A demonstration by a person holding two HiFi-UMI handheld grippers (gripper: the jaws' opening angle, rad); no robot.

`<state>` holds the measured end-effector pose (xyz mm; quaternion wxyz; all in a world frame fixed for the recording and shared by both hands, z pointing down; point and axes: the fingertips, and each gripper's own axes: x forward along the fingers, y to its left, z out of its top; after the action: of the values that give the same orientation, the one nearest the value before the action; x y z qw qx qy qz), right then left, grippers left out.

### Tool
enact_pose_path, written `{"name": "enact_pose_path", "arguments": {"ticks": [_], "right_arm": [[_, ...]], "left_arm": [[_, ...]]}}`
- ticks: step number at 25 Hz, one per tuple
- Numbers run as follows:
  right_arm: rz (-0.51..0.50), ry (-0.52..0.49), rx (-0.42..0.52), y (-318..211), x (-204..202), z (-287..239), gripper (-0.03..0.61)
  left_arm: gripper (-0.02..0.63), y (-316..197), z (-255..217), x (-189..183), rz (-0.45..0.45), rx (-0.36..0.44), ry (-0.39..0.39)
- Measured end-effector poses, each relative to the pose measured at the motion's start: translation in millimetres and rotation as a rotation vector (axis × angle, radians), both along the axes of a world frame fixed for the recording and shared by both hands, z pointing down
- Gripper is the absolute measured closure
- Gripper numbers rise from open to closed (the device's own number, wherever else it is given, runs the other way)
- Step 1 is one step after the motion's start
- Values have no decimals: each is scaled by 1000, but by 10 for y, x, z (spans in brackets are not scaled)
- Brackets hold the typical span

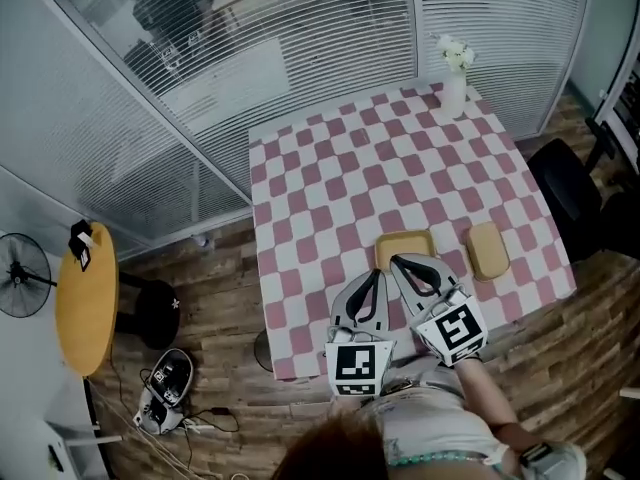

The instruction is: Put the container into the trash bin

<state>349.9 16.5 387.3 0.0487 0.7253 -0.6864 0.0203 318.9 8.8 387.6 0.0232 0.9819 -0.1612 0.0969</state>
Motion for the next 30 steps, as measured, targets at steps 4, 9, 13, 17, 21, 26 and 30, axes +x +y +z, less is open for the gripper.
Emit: {"name": "enact_pose_path", "arguments": {"ticks": [4, 9, 13, 17, 21, 26, 30], "right_arm": [[-24, 8, -78, -11, 87, 256, 584], [-77, -2, -151, -59, 177, 556, 566], [-126, 20, -239, -87, 209, 871, 541], [-161, 35, -328, -128, 217, 1189, 531], [-201, 62, -407, -173, 217, 1467, 523], [-246, 106, -535, -212, 244, 1854, 517], [-274, 157, -636, -202, 272, 2169, 506]], "left_arm": [[609, -27, 41, 0, -35, -2, -8], [609, -15, 123, -21, -69, -12, -29], [609, -1, 199, -42, -94, -11, -51], [609, -5, 280, -68, -102, -19, -70], [609, -34, 351, -109, -126, -39, -88], [609, -114, 439, -123, -145, -62, -101], [609, -166, 522, -159, -165, -81, -113]]}}
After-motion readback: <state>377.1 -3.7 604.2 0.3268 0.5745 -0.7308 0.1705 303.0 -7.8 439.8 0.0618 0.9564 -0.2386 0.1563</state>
